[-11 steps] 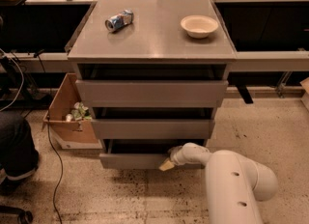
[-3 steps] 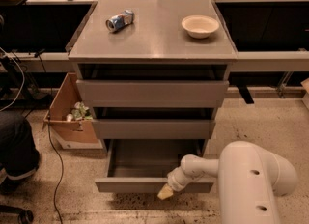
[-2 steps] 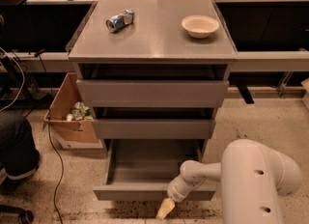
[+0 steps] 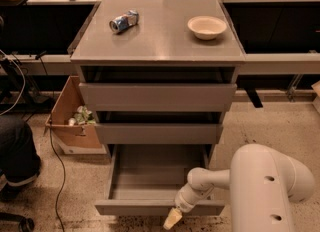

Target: Open bottom drawer

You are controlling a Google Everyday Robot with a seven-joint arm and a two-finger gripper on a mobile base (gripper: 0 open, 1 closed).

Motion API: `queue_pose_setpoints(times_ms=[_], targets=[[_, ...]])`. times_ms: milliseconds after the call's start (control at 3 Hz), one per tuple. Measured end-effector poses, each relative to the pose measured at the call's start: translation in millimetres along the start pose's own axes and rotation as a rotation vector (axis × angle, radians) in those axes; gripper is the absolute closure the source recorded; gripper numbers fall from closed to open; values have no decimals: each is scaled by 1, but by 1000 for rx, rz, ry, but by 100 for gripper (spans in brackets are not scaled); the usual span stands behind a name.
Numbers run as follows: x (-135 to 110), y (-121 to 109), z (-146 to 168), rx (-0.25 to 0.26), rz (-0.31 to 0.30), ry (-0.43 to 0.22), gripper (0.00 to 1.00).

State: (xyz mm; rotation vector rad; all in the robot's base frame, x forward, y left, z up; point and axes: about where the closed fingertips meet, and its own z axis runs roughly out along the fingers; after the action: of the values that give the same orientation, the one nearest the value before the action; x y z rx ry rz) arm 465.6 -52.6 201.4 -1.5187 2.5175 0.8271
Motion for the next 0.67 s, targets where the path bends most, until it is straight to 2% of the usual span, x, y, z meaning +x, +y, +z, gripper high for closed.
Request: queue_pose_setpoints(times_ms=[333, 667], targets=[[0, -1, -2, 0, 0, 0, 2], [12, -10, -32, 51, 30, -18, 0]])
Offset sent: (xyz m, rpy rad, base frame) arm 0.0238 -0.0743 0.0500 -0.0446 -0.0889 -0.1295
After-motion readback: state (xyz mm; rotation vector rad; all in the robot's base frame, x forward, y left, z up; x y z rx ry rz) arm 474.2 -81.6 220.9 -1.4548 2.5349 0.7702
